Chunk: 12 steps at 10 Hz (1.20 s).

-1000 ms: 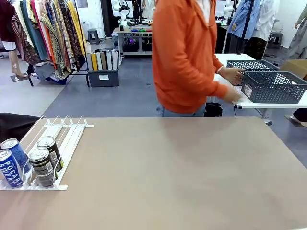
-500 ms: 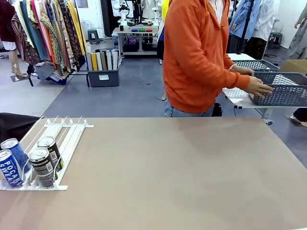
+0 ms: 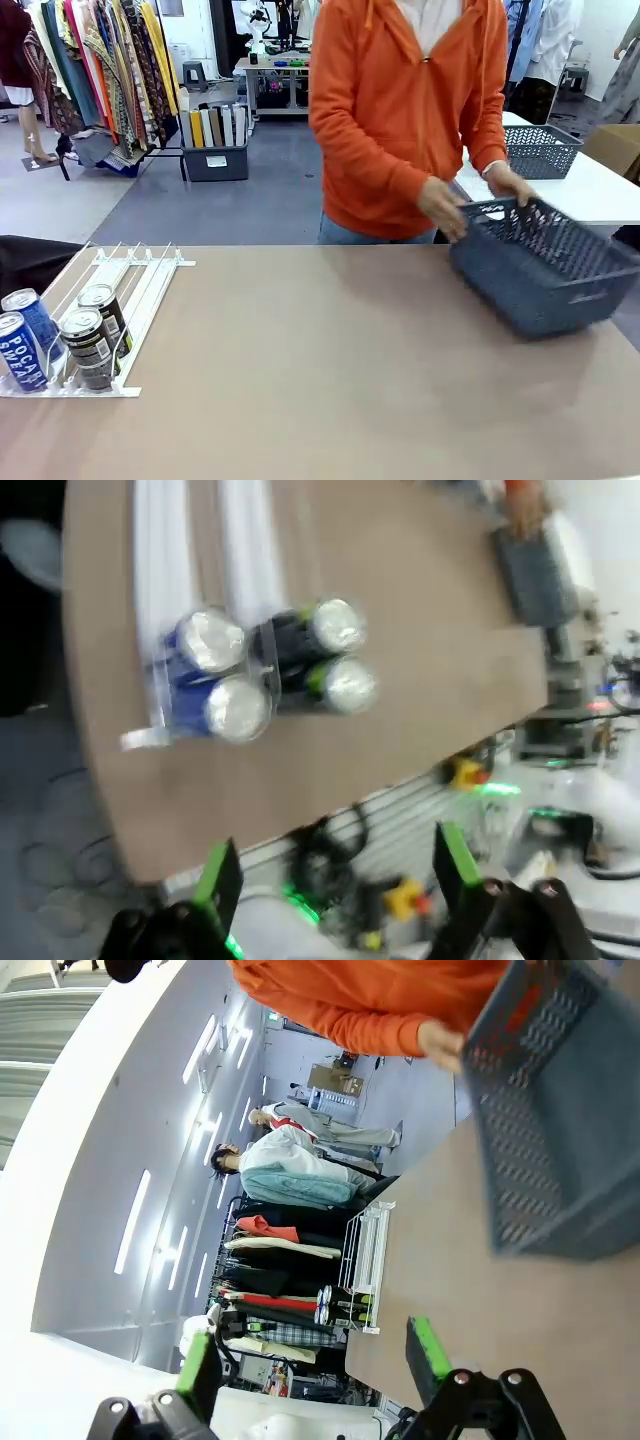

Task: Retrieve and store the cans from the dispenser.
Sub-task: Pick up one can from the Automatic Can Dispenser and place it in the middle of the table.

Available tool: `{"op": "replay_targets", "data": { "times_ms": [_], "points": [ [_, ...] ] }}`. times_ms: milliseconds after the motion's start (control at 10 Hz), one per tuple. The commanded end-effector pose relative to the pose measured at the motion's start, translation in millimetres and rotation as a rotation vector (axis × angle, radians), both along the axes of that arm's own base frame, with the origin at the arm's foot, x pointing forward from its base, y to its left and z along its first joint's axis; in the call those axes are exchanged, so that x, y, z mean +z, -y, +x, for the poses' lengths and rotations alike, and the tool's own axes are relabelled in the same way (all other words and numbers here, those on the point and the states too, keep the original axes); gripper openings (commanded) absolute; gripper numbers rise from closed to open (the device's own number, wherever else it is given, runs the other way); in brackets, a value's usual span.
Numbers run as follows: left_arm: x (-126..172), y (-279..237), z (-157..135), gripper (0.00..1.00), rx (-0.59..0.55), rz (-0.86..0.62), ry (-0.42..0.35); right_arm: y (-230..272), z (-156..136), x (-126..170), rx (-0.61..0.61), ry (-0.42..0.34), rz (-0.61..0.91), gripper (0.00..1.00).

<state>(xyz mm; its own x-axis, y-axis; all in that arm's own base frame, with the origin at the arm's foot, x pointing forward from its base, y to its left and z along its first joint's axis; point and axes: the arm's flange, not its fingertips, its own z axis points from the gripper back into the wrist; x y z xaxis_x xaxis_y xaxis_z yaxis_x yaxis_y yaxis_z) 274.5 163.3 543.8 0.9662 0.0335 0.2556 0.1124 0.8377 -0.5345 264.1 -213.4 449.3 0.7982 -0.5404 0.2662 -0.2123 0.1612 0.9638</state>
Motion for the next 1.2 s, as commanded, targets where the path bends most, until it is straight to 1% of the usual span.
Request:
{"op": "replay_targets", "data": {
  "times_ms": [0, 100, 200, 300, 400, 500, 600, 700, 800, 900, 1000, 1100],
  "points": [
    [-4.5, 53.8, 0.3, 1.00, -0.140, 0.480, -0.085, 0.0, 1.0, 5.1, -0.008, 0.012, 0.019, 1.00],
    [-8.5, 67.4, 6.7, 1.00, -0.150, 0.533, -0.113, 0.0, 1.0, 5.1, -0.008, 0.012, 0.019, 1.00],
    [-11.0, 79.0, 13.3, 1.00, -0.118, 0.517, -0.085, 0.0, 1.0, 5.1, -0.008, 0.012, 0.019, 1.00],
    [-7.3, 90.3, 22.1, 1.00, -0.057, 0.381, -0.060, 0.0, 1.0, 5.1, -0.008, 0.012, 0.019, 1.00],
    [4.5, 77.2, 5.3, 1.00, -0.109, 0.455, -0.073, 0.0, 1.0, 5.1, -0.008, 0.012, 0.019, 1.00],
    [4.5, 77.2, 5.3, 1.00, -0.109, 0.455, -0.073, 0.0, 1.0, 5.1, -0.008, 0.012, 0.019, 1.00],
    [-2.5, 97.4, 15.9, 1.00, -0.117, 0.464, -0.075, 0.0, 1.0, 5.1, -0.008, 0.012, 0.019, 1.00],
    [-24.6, 108.5, 32.2, 1.00, -0.100, 0.478, -0.098, 0.0, 1.0, 5.1, -0.008, 0.012, 0.019, 1.00],
    [-44.2, 110.2, 47.9, 1.00, -0.010, 0.471, -0.114, 0.0, 1.0, 5.1, -0.008, 0.012, 0.019, 1.00],
    [-57.8, 110.5, 56.6, 1.00, 0.066, 0.486, -0.117, 0.0, 1.0, 5.1, -0.008, 0.012, 0.019, 1.00],
    [-72.2, 110.3, 63.6, 1.00, 0.150, 0.527, -0.153, 0.0, 1.0, 5.1, -0.008, 0.012, 0.019, 1.00],
    [-84.3, 109.3, 70.7, 1.00, 0.189, 0.528, -0.164, 0.0, 1.0, 5.1, -0.008, 0.012, 0.019, 1.00]
  ]
}}
